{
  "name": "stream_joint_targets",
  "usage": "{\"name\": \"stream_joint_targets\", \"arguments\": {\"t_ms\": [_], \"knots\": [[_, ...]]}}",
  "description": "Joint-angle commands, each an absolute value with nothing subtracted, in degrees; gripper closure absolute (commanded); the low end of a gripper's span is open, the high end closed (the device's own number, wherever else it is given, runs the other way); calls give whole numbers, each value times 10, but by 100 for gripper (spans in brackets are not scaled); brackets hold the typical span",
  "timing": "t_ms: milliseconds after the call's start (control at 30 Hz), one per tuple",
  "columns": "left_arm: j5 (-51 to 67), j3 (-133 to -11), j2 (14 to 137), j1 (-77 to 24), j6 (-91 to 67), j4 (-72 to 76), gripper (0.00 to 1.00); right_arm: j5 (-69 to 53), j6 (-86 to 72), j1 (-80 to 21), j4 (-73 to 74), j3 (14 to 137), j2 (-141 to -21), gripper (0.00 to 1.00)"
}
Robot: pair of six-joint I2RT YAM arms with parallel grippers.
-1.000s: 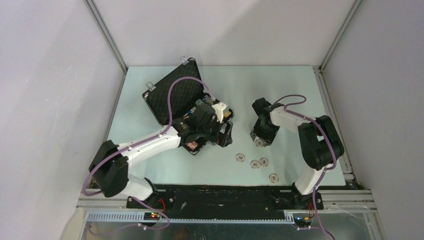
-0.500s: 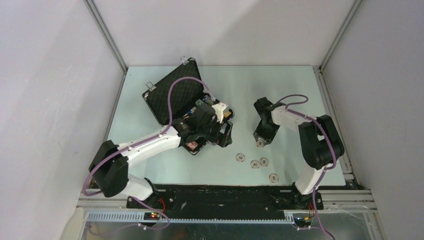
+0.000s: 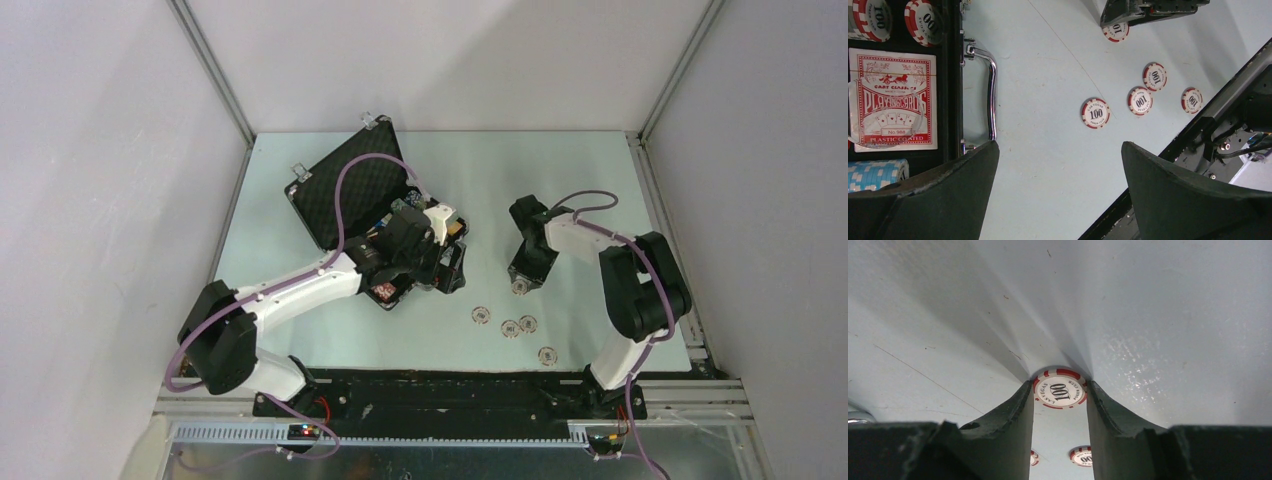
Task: Pack up texas hold em set
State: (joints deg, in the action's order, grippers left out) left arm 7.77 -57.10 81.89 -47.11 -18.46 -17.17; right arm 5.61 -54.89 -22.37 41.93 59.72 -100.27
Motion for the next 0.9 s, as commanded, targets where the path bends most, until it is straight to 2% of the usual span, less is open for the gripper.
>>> {"name": "stream_joint_targets", "arguments": {"t_ms": [0, 500, 533, 700, 767, 867], "knots": [[82, -573, 813, -470, -194, -154, 0, 39, -551, -225, 389, 573, -1030, 64], [115, -573, 829, -470, -213, -127, 0, -73, -562, -176, 479, 582, -895, 61], [116, -573, 830, -471, -215, -125, 0, -75, -562, -175, 478, 583, -890, 58], [120, -580, 842, -474, -215, -123, 0, -59, -555, -184, 475, 583, -882, 28], [87, -595, 851, -493, -192, -145, 0, -43, -545, -185, 481, 583, -869, 20], [29, -637, 883, -525, -140, -189, 0, -7, -525, -182, 498, 582, -828, 16]]}}
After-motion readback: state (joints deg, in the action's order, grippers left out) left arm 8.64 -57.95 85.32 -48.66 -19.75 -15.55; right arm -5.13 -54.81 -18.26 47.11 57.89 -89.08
